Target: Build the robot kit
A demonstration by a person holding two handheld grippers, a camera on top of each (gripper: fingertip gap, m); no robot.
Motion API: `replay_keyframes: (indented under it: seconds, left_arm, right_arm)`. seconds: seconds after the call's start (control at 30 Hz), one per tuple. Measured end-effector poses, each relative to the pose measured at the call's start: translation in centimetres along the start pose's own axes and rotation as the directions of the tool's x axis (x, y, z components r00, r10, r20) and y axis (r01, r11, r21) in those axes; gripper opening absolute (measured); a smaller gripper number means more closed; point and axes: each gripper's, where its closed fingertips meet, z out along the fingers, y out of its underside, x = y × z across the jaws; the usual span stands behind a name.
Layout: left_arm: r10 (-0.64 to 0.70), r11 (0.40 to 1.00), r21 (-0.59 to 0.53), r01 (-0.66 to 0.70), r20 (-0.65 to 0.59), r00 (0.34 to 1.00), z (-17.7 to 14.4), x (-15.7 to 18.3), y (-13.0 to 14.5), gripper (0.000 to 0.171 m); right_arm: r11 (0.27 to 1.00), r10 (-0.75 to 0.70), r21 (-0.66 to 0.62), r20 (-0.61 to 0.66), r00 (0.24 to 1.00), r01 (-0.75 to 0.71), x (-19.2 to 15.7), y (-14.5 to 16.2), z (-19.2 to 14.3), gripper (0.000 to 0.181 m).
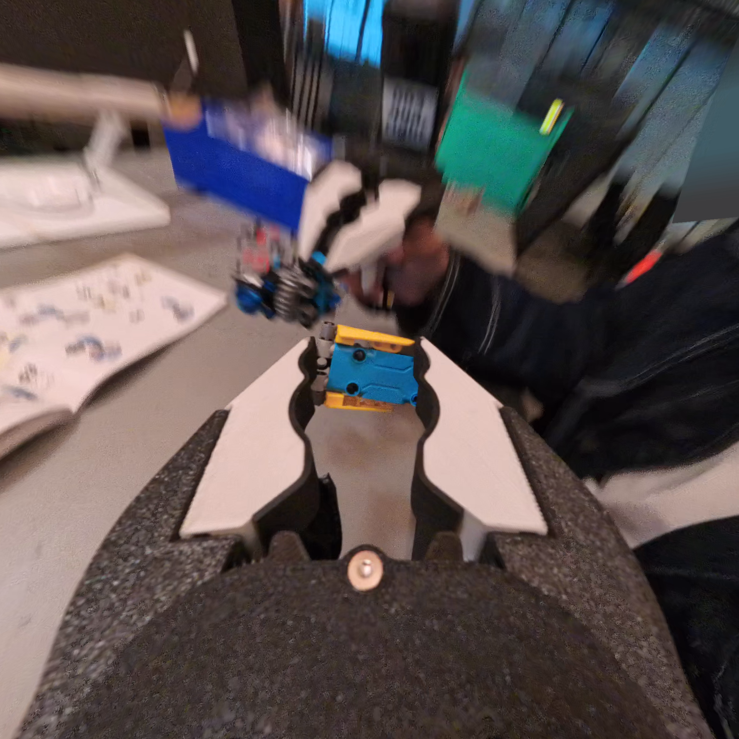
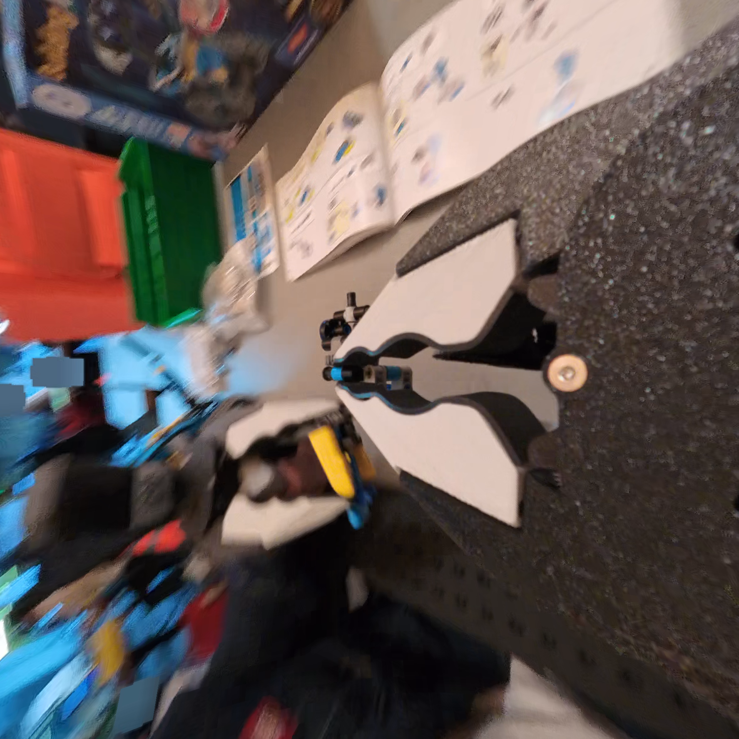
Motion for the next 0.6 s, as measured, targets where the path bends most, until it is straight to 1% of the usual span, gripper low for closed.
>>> replay_keyframes:
  seconds: [0.03,0.07,0.1,0.17,0.23,0.33,0.4,0.5,0.57,0.6]
  left_arm:
    - [-0.026,0.991,0.128,0.032,-0.052,0.998,-1.0,0.2,-1.8,0.048]
    - [-0.056,0.977,0.200,0.077,-0.109,0.992,-1.7,0.3,-2.8,0.048]
    - [-0.080,0.963,0.244,0.113,-0.141,0.987,-2.2,0.1,-3.4,0.048]
    - [-0.111,0.938,0.304,0.167,-0.195,0.975,-2.5,0.1,-4.1,0.048]
    - [-0.117,0.930,0.318,0.183,-0.215,0.970,-2.5,0.3,-4.3,0.048]
    - [-0.115,0.928,0.323,0.184,-0.223,0.968,-2.6,0.6,-4.5,0.048]
    - [-0.127,0.930,0.313,0.192,-0.218,0.968,-2.5,0.4,-4.2,0.048]
    - [-0.116,0.942,0.293,0.160,-0.164,0.980,-2.5,0.0,-3.7,0.048]
    - [-0.123,0.949,0.276,0.150,-0.115,0.986,-2.3,-0.7,-3.0,0.048]
    - [-0.133,0.947,0.279,0.160,-0.113,0.985,-2.4,-0.9,-2.9,0.048]
  right_arm:
    - [0.997,0.035,0.071,0.070,0.997,-0.040,-0.9,-1.2,-0.3,0.007]
    - [0.989,0.049,0.132,0.122,0.991,-0.065,-1.7,-2.3,-0.5,0.007]
    - [0.982,0.064,0.168,0.160,0.985,-0.091,-2.2,-2.9,-0.5,0.007]
    - [0.980,0.100,0.152,0.186,0.977,-0.129,-2.5,-2.6,0.5,0.007]
    - [0.981,0.127,0.120,0.184,0.975,-0.150,-2.4,-1.8,1.7,0.007]
    - [0.959,0.178,0.177,0.233,0.956,-0.222,-2.5,-2.5,1.9,0.006]
    - [0.960,0.182,0.166,0.239,0.954,-0.225,-2.4,-2.2,2.0,0.007]
    - [0.977,0.135,0.143,0.173,0.976,-0.161,-2.0,-1.7,2.2,0.007]
    - [0.992,0.103,0.069,0.090,0.991,-0.109,-1.2,-0.4,2.7,0.007]
    - [0.994,0.098,0.051,0.077,0.992,-0.102,-1.1,-0.1,2.9,0.007]
